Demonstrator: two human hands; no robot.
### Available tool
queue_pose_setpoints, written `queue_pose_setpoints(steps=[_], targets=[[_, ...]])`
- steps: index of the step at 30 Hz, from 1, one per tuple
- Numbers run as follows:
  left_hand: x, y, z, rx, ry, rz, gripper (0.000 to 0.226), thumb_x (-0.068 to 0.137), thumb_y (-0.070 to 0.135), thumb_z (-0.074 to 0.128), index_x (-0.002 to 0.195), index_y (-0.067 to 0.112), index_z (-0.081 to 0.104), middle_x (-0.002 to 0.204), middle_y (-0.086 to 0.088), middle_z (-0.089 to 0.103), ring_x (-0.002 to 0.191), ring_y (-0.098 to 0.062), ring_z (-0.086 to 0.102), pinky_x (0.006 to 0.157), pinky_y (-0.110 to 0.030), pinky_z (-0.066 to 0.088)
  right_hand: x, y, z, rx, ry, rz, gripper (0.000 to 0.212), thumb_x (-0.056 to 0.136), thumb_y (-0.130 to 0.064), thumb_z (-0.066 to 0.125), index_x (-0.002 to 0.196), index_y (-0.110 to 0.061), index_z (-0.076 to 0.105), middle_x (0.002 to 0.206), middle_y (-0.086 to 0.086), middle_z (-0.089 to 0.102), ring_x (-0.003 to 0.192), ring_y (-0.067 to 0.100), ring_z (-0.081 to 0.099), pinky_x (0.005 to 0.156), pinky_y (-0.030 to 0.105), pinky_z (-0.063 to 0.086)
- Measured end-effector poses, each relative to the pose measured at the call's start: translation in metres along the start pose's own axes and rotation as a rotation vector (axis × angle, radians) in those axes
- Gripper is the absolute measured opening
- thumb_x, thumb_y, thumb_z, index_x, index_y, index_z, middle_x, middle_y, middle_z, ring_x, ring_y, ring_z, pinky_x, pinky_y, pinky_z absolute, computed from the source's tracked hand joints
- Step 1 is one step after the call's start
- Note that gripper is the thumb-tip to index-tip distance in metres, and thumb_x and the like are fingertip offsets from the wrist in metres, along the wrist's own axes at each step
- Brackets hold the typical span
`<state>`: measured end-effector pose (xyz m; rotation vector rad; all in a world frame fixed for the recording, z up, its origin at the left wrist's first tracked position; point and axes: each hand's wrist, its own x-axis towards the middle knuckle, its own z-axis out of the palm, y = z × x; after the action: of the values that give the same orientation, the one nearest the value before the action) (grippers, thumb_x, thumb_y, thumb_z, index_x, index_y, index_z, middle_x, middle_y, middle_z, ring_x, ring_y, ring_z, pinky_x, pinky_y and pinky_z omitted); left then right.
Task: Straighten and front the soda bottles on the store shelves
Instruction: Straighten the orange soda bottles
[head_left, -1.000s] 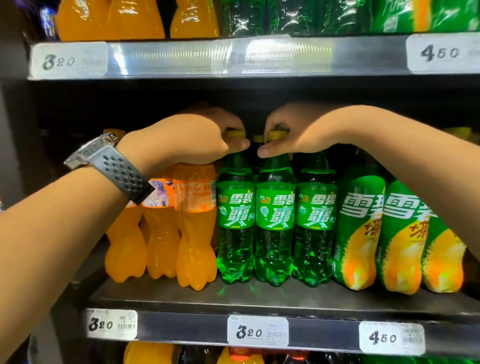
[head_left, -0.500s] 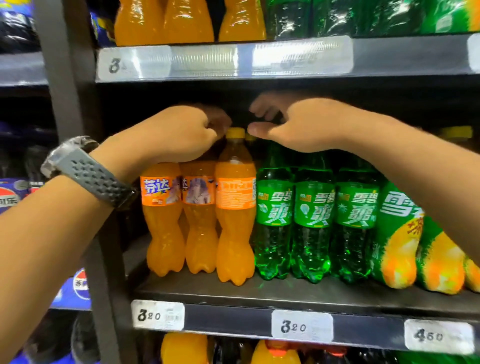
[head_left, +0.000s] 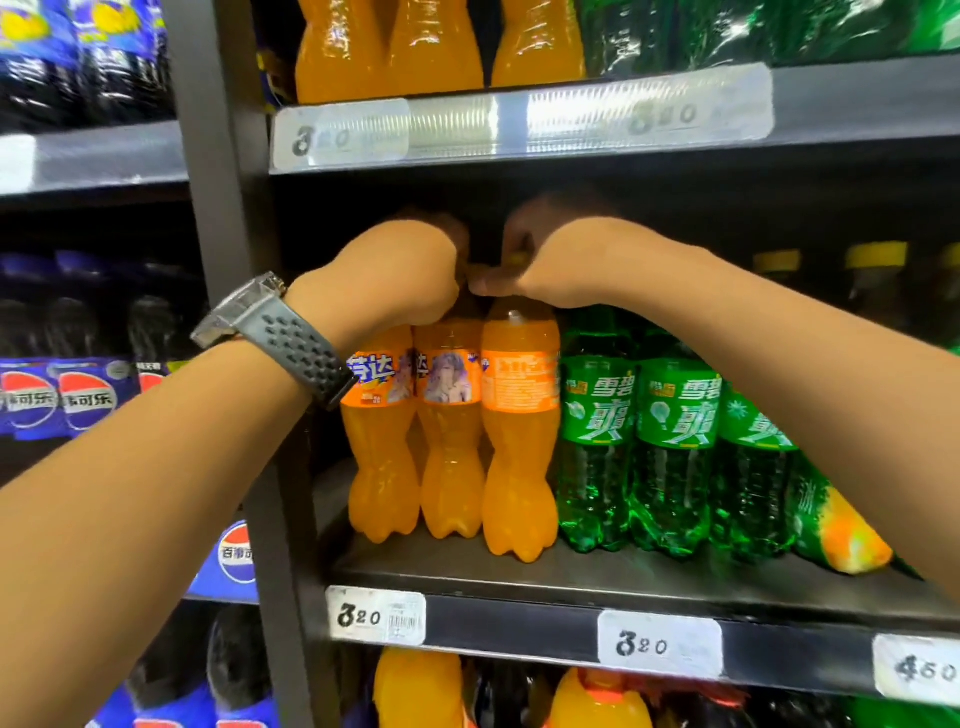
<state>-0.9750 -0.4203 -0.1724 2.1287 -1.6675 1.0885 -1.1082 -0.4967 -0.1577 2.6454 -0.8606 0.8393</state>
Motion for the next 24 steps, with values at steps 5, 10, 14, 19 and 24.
queue_pose_setpoints(steps=[5, 10, 14, 19, 24], targets=[[0.003, 0.001, -0.005, -0.01, -0.062, -0.021, 0.034, 0.095, 0.023, 0.052, 0.127, 0.014, 0.056, 0.116, -0.014, 0.061, 0.101, -0.033, 0.058, 0.077, -0.036, 0.045, 0.003, 0.004, -0.007, -0.002, -0.107, -0.107, 0.04, 0.085, -0.052, 0.062, 0.098, -0.015, 0.069, 0.091, 0.005, 0.064, 0.078, 0.021, 0.059, 0.064, 0.028, 0.043], [-0.001, -0.002, -0.005, -0.04, -0.068, -0.032, 0.032, 0.097, 0.032, 0.049, 0.127, 0.02, 0.056, 0.118, -0.011, 0.06, 0.101, -0.031, 0.057, 0.075, -0.032, 0.044, 0.005, 0.011, -0.002, 0.032, -0.088, -0.121, 0.043, 0.084, -0.055, 0.061, 0.106, -0.018, 0.063, 0.099, 0.003, 0.061, 0.086, 0.021, 0.057, 0.072, 0.031, 0.046], [-0.005, -0.005, -0.001, -0.053, -0.111, -0.016, 0.028, 0.097, 0.025, 0.046, 0.121, 0.016, 0.057, 0.111, -0.012, 0.063, 0.095, -0.029, 0.059, 0.082, -0.039, 0.05, 0.005, 0.015, 0.0, -0.018, -0.062, -0.036, 0.047, 0.079, -0.066, 0.058, 0.074, -0.02, 0.052, 0.074, 0.0, 0.053, 0.066, 0.019, 0.052, 0.054, 0.028, 0.034], [-0.008, -0.005, 0.0, -0.05, -0.104, -0.019, 0.029, 0.094, 0.019, 0.046, 0.118, 0.011, 0.061, 0.105, -0.012, 0.063, 0.09, -0.028, 0.058, 0.076, -0.037, 0.05, 0.004, 0.019, -0.006, -0.002, -0.127, -0.093, 0.047, 0.083, -0.062, 0.055, 0.075, -0.017, 0.061, 0.073, 0.004, 0.058, 0.067, 0.023, 0.056, 0.059, 0.031, 0.04], [-0.01, 0.0, -0.004, -0.09, -0.037, -0.029, 0.032, 0.093, 0.026, 0.047, 0.118, 0.011, 0.061, 0.098, -0.01, 0.063, 0.086, -0.025, 0.057, 0.072, -0.035, 0.049, 0.004, 0.014, 0.0, 0.025, -0.045, -0.061, 0.054, 0.076, -0.07, 0.058, 0.061, -0.018, 0.052, 0.061, 0.001, 0.05, 0.056, 0.019, 0.047, 0.051, 0.028, 0.031]])
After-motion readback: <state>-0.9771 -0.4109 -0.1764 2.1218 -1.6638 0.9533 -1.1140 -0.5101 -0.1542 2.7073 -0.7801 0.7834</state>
